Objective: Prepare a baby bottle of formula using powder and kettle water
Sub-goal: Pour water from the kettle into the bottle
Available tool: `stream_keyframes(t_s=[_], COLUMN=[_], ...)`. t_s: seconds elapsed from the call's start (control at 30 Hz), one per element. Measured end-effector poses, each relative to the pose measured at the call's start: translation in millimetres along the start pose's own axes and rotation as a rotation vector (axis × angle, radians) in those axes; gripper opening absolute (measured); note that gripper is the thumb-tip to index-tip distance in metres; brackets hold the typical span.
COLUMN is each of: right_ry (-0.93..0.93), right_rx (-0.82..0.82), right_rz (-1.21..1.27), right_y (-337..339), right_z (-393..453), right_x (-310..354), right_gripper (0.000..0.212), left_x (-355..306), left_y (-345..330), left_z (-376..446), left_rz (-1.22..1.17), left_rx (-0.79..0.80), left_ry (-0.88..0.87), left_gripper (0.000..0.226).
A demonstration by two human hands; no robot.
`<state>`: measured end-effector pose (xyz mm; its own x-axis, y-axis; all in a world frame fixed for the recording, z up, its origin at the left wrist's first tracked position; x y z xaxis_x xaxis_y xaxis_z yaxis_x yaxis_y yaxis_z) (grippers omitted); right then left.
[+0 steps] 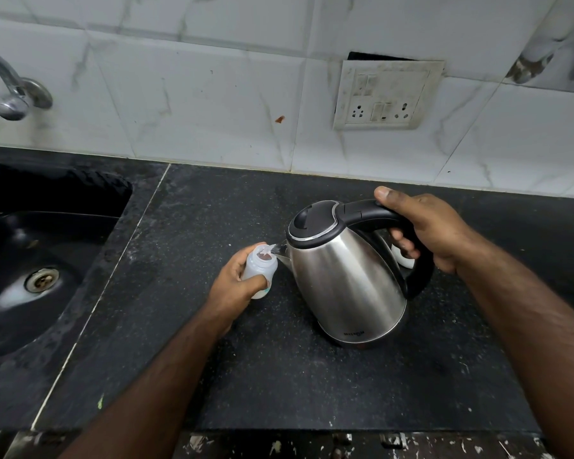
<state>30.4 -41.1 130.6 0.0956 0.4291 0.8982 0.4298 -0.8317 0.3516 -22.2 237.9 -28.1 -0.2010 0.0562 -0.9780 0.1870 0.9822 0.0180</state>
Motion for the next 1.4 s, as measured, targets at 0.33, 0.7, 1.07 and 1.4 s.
stream_keyframes(t_s=[0.33, 0.7, 1.07, 1.4], right_ry=[0.002, 0.006, 0.011, 0.061], right_rx=[0.000, 0.001, -0.003, -0.004], right_rz=[-0.005, -0.004, 0.009, 0.053], right_y=[-1.1, -0.2, 0.5, 2.5], right_z=[-1.2, -2.1, -2.4, -6.1], right_x=[0.9, -0.5, -1.7, -4.1], right_gripper=[0.076, 0.077, 0.077, 0.075], left_x=[3.1, 2.7, 0.4, -2.5], left_y=[0.7, 0.6, -1.1, -5.2], left_z=[1.1, 0.6, 0.9, 1.0], left_rz=[0.004, -0.002, -0.026, -0.055], left_rx=[0.005, 0.002, 0.014, 0.021], left_ry=[0.001, -0.025, -0.043, -0.057], left_gripper=[0.075, 0.072, 0.069, 0.072])
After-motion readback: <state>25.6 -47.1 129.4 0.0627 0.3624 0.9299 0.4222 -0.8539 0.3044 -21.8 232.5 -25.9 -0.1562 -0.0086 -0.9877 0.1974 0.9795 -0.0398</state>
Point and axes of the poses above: each hand's wrist, its own z-axis towards the middle knuckle, its own y-axis out of the back of the hand, x = y × z, the point moved 9 cm from there along z, towards the middle knuckle, and after that the axes turned 14 degrees about x, right-handed, at the moved point
